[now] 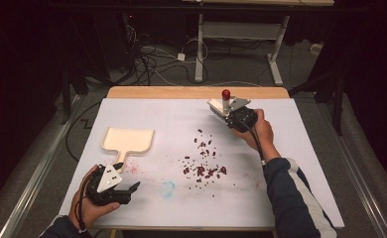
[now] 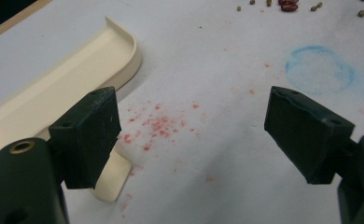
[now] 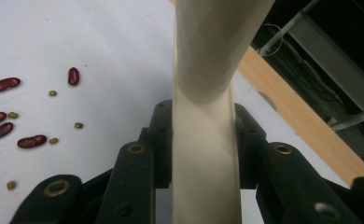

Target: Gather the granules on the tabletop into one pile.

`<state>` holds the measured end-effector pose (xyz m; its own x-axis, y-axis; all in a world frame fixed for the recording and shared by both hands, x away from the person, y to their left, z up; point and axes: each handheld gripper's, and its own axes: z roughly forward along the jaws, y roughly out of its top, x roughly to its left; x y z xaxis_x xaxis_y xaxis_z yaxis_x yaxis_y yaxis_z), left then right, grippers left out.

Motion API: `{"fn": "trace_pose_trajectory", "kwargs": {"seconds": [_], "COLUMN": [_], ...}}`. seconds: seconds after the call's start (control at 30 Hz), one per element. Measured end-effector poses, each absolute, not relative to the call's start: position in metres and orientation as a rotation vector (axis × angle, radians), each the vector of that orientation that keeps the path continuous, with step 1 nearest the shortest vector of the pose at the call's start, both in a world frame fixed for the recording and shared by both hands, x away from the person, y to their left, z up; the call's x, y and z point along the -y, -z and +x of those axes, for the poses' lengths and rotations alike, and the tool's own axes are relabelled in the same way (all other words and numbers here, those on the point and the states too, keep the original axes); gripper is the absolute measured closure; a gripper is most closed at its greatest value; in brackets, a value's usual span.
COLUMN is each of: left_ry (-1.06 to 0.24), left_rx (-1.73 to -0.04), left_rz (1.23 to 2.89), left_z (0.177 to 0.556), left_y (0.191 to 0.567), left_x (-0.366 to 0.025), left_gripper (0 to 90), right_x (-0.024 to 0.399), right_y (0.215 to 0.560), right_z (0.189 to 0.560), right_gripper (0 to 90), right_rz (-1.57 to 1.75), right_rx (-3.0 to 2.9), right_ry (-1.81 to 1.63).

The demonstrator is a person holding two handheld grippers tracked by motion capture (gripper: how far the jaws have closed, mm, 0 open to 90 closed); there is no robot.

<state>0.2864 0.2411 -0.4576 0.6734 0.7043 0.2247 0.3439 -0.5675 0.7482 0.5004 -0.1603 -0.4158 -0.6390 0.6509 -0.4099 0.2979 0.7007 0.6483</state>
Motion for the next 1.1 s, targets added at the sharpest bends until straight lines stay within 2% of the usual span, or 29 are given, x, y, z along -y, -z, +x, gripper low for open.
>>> {"fn": "trace_pose_trajectory", "kwargs": {"seconds": [0.2, 0.37, 0.8, 1.1], "left_ry": [-0.669, -0.653, -0.641, -0.649], "left_rx": [-0.796, -0.798, -0.796, -0.781], "left_rz": [2.196, 2.198, 2.208, 2.213], "left_z": [0.286, 0.286, 0.285, 0.285], "left_y": [0.458, 0.459, 0.459, 0.459], "left_x": [-0.241, -0.243, -0.241, -0.24], "left_gripper": [17.6, 17.6, 17.6, 17.6], "right_x": [0.14, 0.121, 0.122, 0.133], "right_y": [0.426, 0.438, 0.446, 0.446], "right_z": [0.501, 0.488, 0.452, 0.413], "right_gripper": [68.3, 68.1, 67.9, 67.9], "right_rz": [0.672, 0.54, 0.314, 0.106], "right_rx": [-2.285, -2.332, -2.417, -2.456], "right_ry": [-0.717, -0.728, -0.884, -0.943]}}
